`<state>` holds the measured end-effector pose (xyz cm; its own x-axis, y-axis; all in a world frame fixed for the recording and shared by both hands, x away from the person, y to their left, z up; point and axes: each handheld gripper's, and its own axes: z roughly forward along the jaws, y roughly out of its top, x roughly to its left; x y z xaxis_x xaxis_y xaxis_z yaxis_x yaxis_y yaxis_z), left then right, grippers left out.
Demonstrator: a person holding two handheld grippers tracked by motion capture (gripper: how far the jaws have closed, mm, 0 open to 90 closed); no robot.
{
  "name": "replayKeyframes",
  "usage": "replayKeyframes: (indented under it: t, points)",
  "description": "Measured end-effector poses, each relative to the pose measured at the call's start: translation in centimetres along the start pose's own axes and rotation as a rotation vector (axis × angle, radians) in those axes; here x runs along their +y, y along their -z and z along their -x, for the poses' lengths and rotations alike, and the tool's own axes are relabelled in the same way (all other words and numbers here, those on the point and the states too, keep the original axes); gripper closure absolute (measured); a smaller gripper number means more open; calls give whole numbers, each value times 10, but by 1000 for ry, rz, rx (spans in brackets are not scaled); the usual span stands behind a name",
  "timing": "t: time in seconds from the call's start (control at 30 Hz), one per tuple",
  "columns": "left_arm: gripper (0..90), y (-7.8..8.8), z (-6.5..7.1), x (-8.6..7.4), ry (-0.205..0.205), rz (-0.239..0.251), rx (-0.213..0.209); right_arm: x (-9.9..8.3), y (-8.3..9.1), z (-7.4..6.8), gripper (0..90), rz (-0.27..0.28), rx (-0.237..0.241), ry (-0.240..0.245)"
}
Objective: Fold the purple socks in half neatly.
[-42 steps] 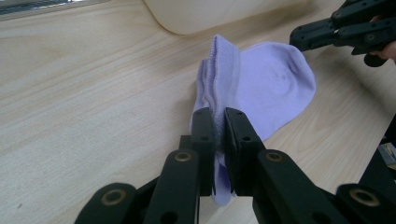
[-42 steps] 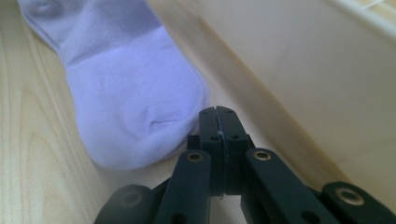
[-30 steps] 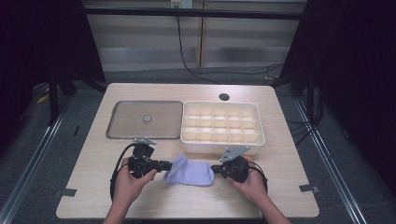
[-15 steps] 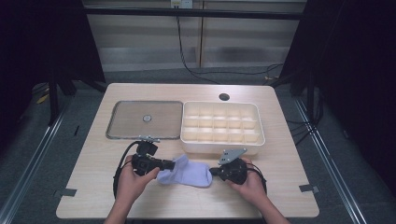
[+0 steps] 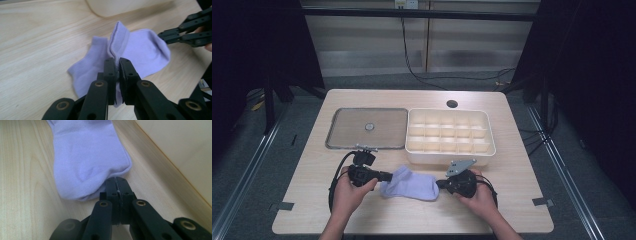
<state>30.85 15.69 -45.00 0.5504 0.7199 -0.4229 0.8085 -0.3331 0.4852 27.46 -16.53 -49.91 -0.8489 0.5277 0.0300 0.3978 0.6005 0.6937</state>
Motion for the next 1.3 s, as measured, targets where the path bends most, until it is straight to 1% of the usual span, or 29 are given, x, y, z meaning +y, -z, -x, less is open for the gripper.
replayKeyframes:
  t: [0.03, 0.07, 0.1, 0.2, 0.27, 0.33, 0.37, 0.4, 0.43, 0.47, 0.53, 0.57, 0.6, 0.63, 0.7, 0.73, 0.77, 0.8, 0.83, 0.87, 0.9, 1.0, 1.03, 1.1, 1.13, 1.17, 1.2, 1.27, 1.3]
  points:
    - [843, 0, -2, -1, -3, -13, 14, 0, 0, 0, 895, 1, 0, 1]
    - [843, -1, -3, -2, 8, -16, 20, 0, 0, 0, 895, 1, 0, 0]
    - [843, -3, -5, -4, 14, -34, 26, 0, 0, 0, 894, 1, 1, 4]
    - [838, -9, -9, -8, 7, -61, 73, 0, 0, 0, 893, 0, 3, -1]
    - [818, -12, -12, -10, 10, -78, 91, 0, 0, 0, 890, -1, 0, 1]
    - [777, -13, -13, -12, 7, -75, 123, 0, 0, 0, 889, 0, -1, 1]
    - [741, -13, -13, -12, 7, -75, 123, 0, 0, 0, 889, 0, -1, 1]
    - [741, -12, -14, -12, 2, -69, 134, 0, 0, 0, 888, 2, 0, 5]
    - [705, -10, -14, -13, 3, -64, 147, 0, 0, 0, 888, 2, 3, 1]
    - [688, -9, -14, -13, 7, -53, 151, 0, 0, 1, 888, 2, 4, 0]
    - [629, -8, -15, -15, 19, -45, 149, 0, 0, 1, 889, 2, 3, 2]
    - [615, -8, -15, -15, 19, -45, 149, 0, 0, 1, 888, 1, 4, -1]
    - [615, -11, -15, -16, 15, -55, 138, 0, 0, 1, 888, 1, 5, -2]
    - [612, -13, -15, -17, 20, -51, 132, 0, 0, 1, 889, 3, 8, -4]
    - [611, -17, -15, -18, 26, -54, 137, 0, 0, 1, 888, 4, 8, -4]
    - [617, -19, -14, -18, 33, -40, 135, 0, 0, 1, 888, 4, 8, -4]
    - [620, -19, -14, -18, 23, -42, 133, 0, 0, 1, 888, 5, 8, -4]
    - [629, -20, -12, -19, 20, -38, 143, -1, -1, 1, 888, 7, 8, -3]
    - [665, -20, -12, -19, 20, -38, 143, -1, -1, 1, 888, 7, 8, -3]
    - [725, -21, -9, -19, -1, -51, 162, -1, -1, 2, 888, 10, 11, -4]
    - [766, -21, -8, -19, -3, -55, 173, -1, -1, 2, 889, 10, 11, -3]
    - [823, -21, -9, -19, 11, -63, 169, -1, -1, 1, 892, 9, 10, -7]
    - [829, -20, -11, -19, 29, -61, 135, -1, 0, 1, 893, 6, 9, -8]
    - [835, -18, -12, -19, 46, -53, 107, -1, -1, 1, 893, 10, 11, -3]
    - [835, -18, -12, -19, 46, -53, 107, -1, -1, 1, 893, 11, 12, -3]
    - [836, -13, -10, -17, 45, -41, 87, -1, -1, 1, 893, 11, 10, -7]
    - [836, -13, -10, -17, 45, -41, 87, -1, -1, 1, 893, 11, 10, -7]
    - [837, -6, -5, -13, 40, -30, 44, -1, -1, 2, 894, 12, 8, -13]
    - [838, -4, -3, -11, 35, -29, 34, -1, -1, 2, 894, 13, 8, -12]
